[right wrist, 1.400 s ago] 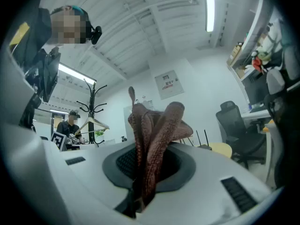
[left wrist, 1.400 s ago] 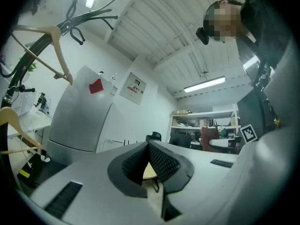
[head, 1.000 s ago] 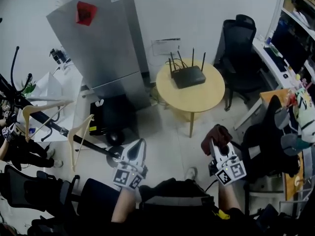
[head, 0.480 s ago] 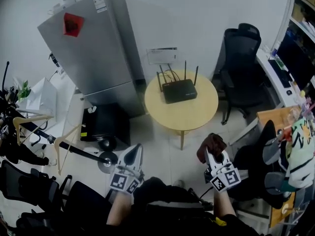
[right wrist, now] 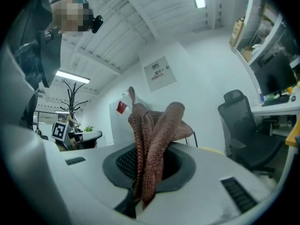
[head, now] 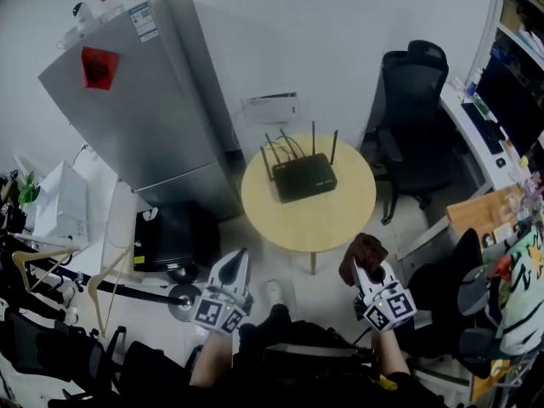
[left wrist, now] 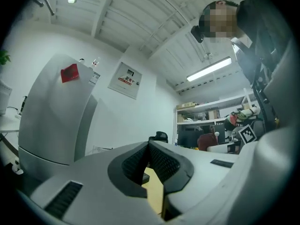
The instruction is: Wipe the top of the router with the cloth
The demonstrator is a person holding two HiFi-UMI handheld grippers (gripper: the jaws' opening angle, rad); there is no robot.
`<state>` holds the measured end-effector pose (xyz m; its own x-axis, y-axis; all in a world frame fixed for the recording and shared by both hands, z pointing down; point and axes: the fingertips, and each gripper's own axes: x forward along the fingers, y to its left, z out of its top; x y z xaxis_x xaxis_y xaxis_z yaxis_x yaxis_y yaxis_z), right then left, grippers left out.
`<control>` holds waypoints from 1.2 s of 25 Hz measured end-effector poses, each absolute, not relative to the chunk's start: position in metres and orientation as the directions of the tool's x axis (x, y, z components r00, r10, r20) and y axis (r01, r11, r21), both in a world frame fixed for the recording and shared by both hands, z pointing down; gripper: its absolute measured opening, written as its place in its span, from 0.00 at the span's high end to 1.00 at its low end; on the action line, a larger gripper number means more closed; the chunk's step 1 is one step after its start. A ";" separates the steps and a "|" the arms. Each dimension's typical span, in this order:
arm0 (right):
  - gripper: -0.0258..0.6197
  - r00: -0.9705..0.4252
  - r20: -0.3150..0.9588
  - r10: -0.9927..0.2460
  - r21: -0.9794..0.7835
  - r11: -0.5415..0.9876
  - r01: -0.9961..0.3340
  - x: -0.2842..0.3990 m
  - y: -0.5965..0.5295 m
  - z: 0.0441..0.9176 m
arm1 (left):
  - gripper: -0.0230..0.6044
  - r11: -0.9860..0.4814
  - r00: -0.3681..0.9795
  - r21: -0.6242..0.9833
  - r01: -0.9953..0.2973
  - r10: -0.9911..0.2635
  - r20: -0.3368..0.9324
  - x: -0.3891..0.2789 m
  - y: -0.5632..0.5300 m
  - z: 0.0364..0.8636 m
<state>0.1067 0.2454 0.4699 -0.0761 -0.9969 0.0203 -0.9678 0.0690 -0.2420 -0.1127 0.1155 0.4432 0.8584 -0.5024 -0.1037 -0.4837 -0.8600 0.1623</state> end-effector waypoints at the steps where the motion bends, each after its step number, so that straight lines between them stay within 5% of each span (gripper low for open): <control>1: 0.86 -0.075 0.023 -0.997 -0.232 0.068 -0.970 0.108 0.234 0.468 | 0.98 -0.862 0.859 0.162 -0.481 -0.500 -0.107 -0.108 0.102 0.444; 19: 0.87 -0.085 0.021 -0.996 -0.101 0.082 -0.992 0.120 0.005 0.430 | 0.98 -0.898 0.886 0.155 -0.412 -0.435 -0.163 -0.072 -0.107 0.427; 30: 0.86 -0.229 0.121 -0.966 -0.072 0.222 -0.972 0.181 -0.052 0.449 | 0.98 -0.824 0.810 0.135 -0.550 -0.566 -0.154 -0.026 -0.124 0.423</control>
<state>0.1805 -0.0521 0.4486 -0.2292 -0.9658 0.1213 -0.9724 0.2217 -0.0723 -0.0261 -0.1241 0.4228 0.8096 -0.5664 -0.1542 -0.5505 -0.8238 0.1354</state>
